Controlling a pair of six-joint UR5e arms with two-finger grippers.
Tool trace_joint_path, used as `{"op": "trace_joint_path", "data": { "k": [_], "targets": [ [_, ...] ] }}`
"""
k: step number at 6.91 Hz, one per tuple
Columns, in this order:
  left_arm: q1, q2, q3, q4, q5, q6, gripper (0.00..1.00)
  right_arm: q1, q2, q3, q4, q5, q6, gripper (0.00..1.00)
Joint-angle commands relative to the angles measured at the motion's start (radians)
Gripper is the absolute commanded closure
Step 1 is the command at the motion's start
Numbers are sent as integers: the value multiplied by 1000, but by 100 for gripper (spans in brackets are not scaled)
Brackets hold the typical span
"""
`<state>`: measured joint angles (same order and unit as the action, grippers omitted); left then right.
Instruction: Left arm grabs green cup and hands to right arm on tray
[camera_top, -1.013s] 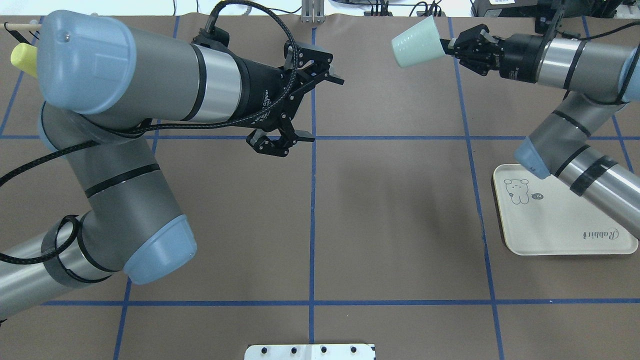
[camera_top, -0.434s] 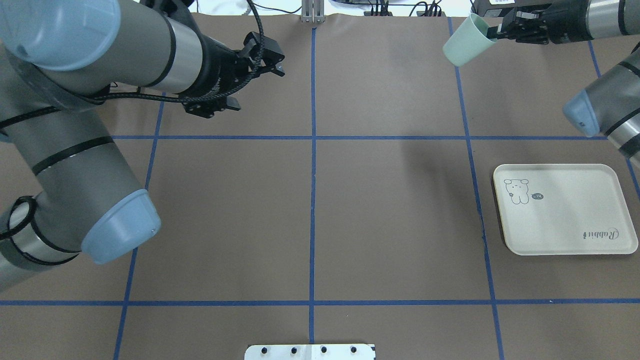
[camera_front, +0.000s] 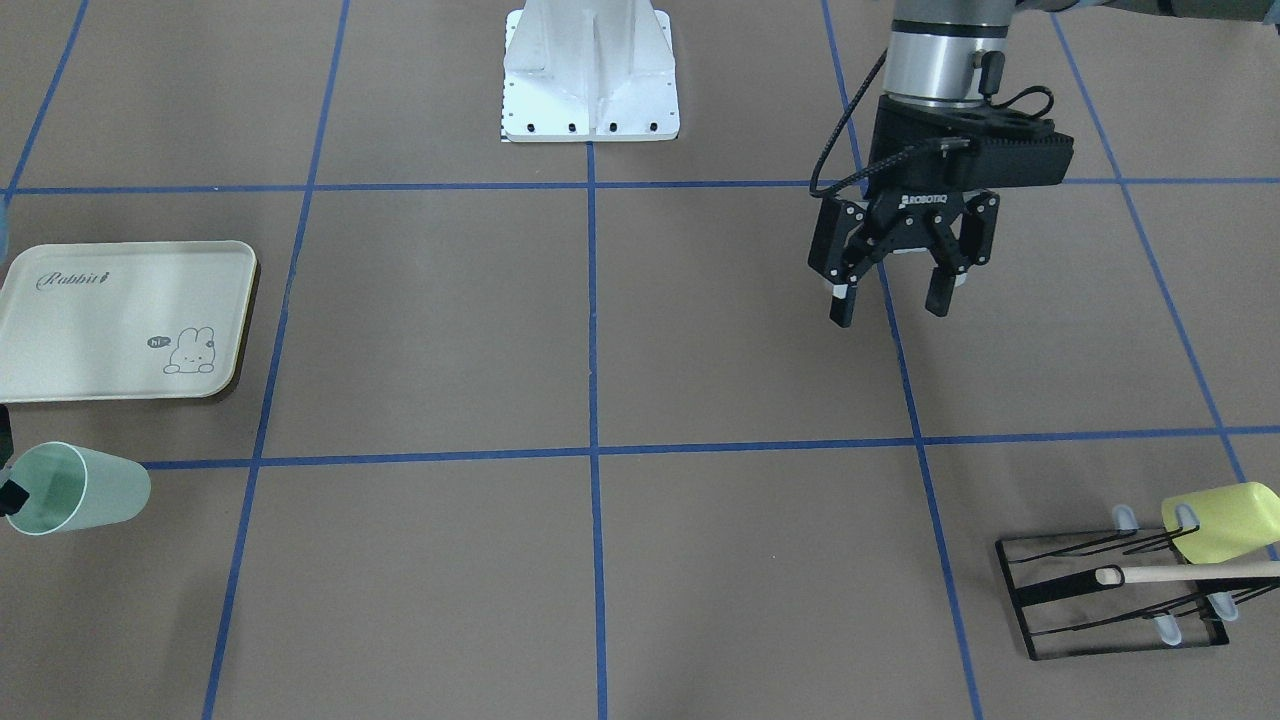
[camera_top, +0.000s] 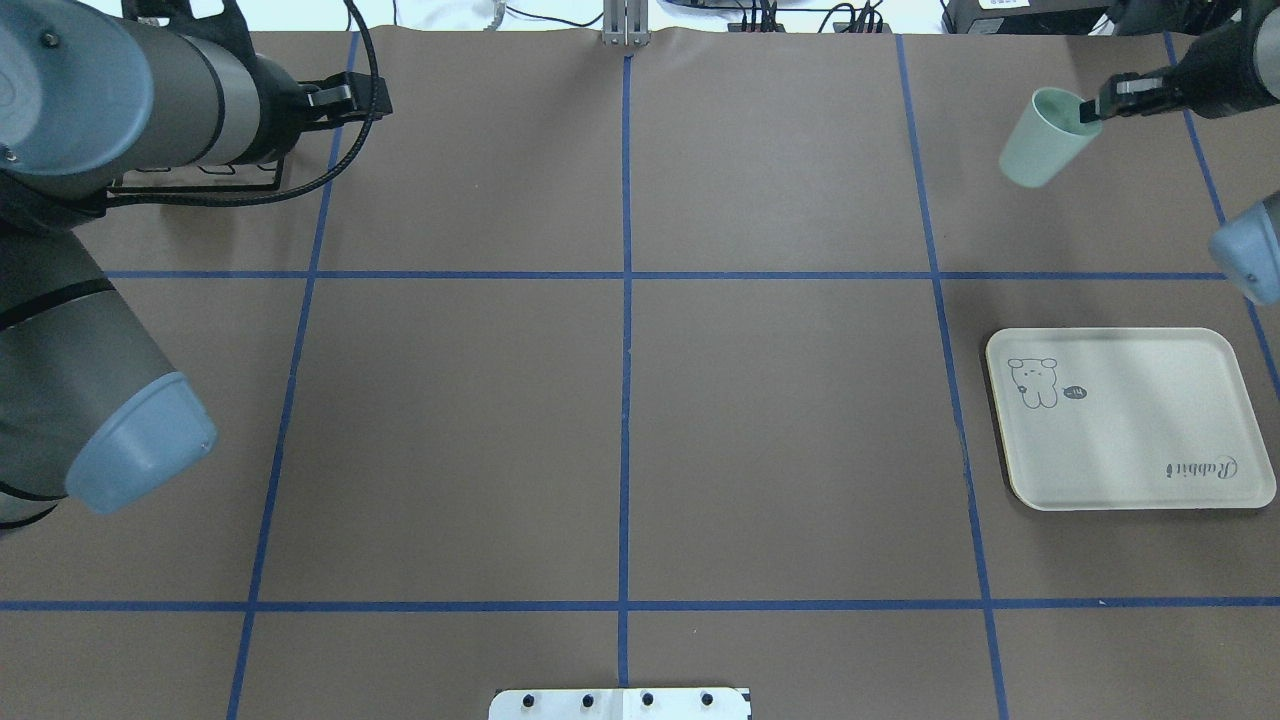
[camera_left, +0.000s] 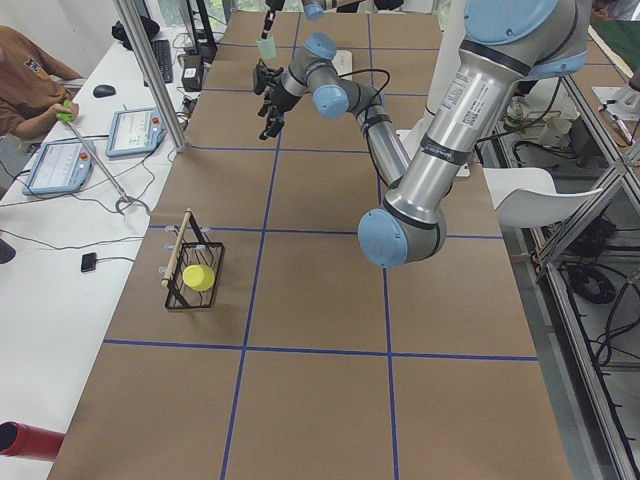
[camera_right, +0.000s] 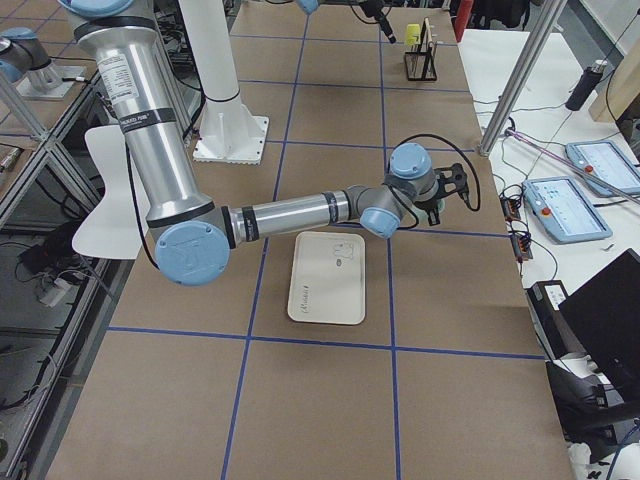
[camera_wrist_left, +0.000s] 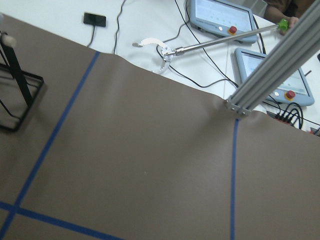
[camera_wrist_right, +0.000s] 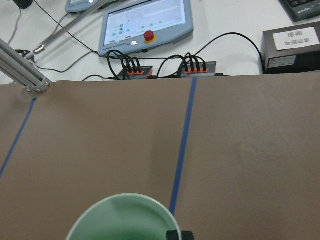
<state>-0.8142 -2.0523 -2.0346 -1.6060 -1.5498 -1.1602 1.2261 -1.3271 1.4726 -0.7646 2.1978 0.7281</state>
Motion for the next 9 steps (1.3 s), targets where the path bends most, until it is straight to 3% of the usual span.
{"op": "trace_joint_path", "data": {
  "k": [1,4,8,9],
  "targets": [
    [-60,41,-6,3,4,152,0,-49,-217,146,-12,-151,-124,100],
    [-225,75,7,8,-218,163,0,-72,-458,392,10,-211,-112,100],
    [-249,129,10,6,-225,284,0,-253,-599,388,249,-413,14,100],
    [-255,130,10,6,-227,286,0,-276,-607,387,255,-418,23,100]
  ]
}}
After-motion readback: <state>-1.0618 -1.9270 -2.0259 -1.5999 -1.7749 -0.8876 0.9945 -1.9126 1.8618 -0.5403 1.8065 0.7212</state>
